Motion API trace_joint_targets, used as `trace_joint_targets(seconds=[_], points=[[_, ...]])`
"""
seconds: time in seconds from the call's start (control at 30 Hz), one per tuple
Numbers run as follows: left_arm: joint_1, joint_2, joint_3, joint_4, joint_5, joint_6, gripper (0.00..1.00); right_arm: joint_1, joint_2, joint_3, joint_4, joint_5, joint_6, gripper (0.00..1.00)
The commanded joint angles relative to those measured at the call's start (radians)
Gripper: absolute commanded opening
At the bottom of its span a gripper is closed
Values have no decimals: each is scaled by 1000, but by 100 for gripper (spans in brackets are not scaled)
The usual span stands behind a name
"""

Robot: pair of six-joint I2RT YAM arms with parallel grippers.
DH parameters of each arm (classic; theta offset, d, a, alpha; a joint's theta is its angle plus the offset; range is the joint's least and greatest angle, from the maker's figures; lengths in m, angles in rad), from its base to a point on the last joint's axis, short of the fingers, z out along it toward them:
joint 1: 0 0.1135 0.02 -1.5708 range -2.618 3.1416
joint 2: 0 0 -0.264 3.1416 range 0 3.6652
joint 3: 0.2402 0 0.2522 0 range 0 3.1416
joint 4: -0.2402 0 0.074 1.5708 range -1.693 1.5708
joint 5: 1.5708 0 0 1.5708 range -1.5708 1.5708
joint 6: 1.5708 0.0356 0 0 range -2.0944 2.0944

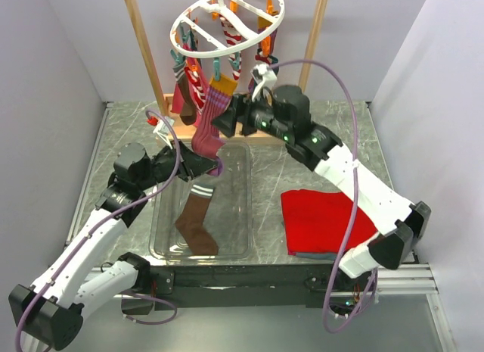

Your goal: Remove the socks clipped to the hanger

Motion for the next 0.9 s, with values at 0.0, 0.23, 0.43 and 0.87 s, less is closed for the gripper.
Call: trace_joint_targets(seconds=[0.0, 0.23, 0.43, 0.87], points=[[0, -24, 6, -3, 39, 2, 1, 2, 63, 184, -56, 39, -91, 82], [-1, -33, 26, -17, 53, -1, 1, -1, 126, 323, -113, 88, -91, 88], [0, -33, 35, -9, 74, -1, 1, -3, -21, 69, -12, 41, 75, 93], [-1, -40, 39, 15, 131, -21, 1, -24, -75, -251, 350, -208, 326, 100]])
